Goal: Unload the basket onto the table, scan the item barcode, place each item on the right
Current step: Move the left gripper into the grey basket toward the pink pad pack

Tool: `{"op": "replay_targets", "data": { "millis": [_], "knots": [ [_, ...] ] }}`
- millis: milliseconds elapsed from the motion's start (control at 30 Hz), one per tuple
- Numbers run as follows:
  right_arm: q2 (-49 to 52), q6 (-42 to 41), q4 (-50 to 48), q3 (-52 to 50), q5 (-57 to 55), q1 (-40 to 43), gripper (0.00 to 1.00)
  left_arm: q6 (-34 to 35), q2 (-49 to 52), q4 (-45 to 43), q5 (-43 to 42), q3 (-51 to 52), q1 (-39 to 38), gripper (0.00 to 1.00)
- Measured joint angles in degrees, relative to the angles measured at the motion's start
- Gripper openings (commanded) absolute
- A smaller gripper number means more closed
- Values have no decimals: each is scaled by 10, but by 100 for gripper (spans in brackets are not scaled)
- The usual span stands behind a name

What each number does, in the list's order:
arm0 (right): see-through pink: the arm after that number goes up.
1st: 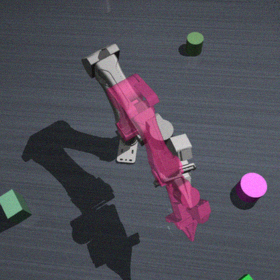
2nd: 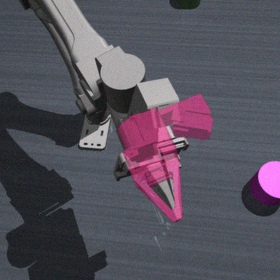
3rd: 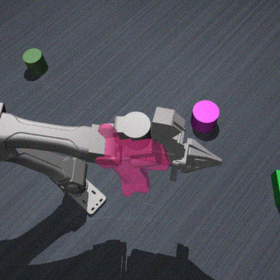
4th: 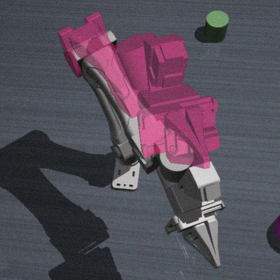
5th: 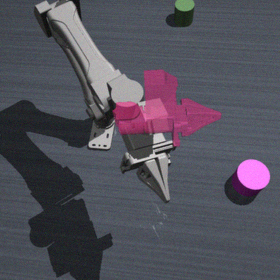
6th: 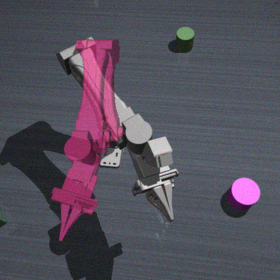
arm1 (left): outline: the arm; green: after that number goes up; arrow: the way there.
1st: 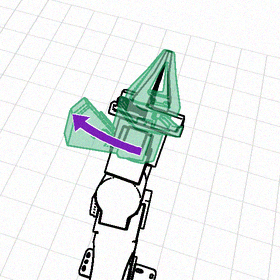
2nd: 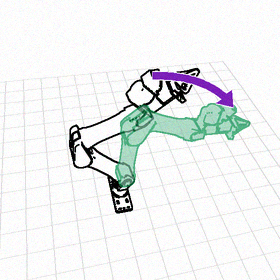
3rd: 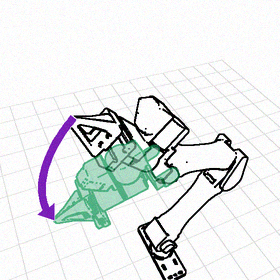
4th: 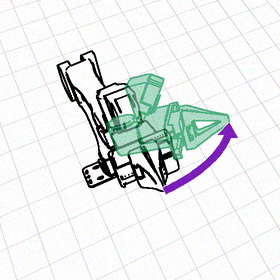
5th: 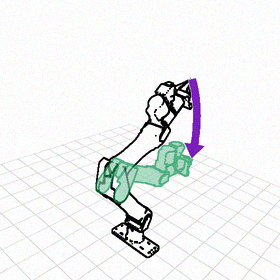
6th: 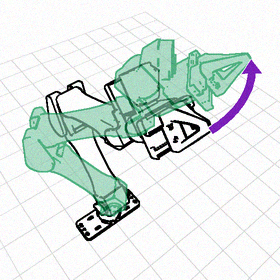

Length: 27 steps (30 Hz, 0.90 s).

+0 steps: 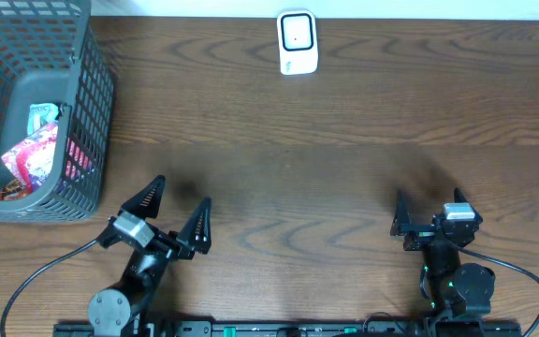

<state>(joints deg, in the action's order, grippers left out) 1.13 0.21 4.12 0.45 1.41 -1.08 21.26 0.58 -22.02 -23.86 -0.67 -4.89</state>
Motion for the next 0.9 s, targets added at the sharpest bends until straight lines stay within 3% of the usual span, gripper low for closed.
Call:
{"op": "replay_targets", "data": {
  "millis": [133,267,433,567,767,900],
  "knots": [
    [0,0,0,0,0,0,99,5,3,-5,1,-28,0,99],
    [0,0,0,0,0,0,99,-7,35,16,55,-115,0,99],
    [1,0,0,0,0,0,99,-63,193,261,134,-350,0,99],
    [2,0,0,0,-1,0,99,-129,386,502,120,-590,0,99],
    [2,0,0,0,-2,0,99,-172,562,650,123,-807,0,99],
    [3,0,0,0,-2,0,99,-172,708,814,203,-1023,18,99]
  ]
}}
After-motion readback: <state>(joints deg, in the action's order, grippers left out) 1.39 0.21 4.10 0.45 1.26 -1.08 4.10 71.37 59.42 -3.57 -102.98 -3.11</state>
